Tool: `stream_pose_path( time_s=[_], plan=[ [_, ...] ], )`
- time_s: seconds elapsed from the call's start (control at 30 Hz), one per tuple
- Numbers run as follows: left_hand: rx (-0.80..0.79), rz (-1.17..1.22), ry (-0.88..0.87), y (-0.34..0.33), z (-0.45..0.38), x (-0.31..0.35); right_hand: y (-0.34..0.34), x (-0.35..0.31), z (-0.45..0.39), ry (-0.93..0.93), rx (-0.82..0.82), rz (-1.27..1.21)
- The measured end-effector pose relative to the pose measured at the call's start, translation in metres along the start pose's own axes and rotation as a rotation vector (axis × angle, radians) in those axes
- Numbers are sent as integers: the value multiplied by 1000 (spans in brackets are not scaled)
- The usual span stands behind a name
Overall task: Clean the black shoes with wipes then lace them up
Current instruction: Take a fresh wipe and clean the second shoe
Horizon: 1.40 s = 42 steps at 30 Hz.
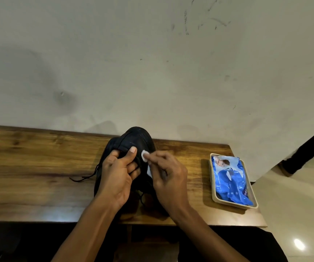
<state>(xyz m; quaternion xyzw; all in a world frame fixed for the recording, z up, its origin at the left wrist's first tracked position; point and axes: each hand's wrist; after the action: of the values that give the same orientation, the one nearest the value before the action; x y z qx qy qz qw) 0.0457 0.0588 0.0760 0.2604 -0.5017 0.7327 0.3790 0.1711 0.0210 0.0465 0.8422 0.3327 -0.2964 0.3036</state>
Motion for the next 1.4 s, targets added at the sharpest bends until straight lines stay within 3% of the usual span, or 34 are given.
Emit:
stream_pose_path(
  time_s=[0.23,0.37,0.53,0.67,0.83,0.93,1.1,1.3,1.4],
  plan=[
    [-26,18,-8,-5,2,-3,5,9,-6,-133,24,14],
    [-5,-12,-32,-7,1,-5,-6,-7,-15,21,40,8],
    [57,7,-14,-4,-6,-4,9,10,20,242,-109,120],
    [95,19,1,-3,-11,-4,22,21,32,214,-220,101],
    [122,-13,-12,-4,-14,-6,0,1,4,34,-83,-28],
    [158,-58,-16,-1,-15,-6,-12,-7,-4,100,-98,-10],
    [180,3,49,2,-22,-4,12,20,25,277,-284,111],
    [251,33,50,-2,-24,-4,39,45,37,116,-382,224],
    [279,19,42,-1,-28,-4,36,45,35,25,-347,215]
  ],
)
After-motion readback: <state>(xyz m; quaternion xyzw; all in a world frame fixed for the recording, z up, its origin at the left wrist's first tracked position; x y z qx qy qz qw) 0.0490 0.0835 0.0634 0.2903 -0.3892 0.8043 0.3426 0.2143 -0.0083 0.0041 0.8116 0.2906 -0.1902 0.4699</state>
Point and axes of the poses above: each hand's wrist, its own z-axis away from the middle knuckle, its own y-axis out of the back of the hand, x = y × z, and after that the axes turned 9 degrees about x, right-handed
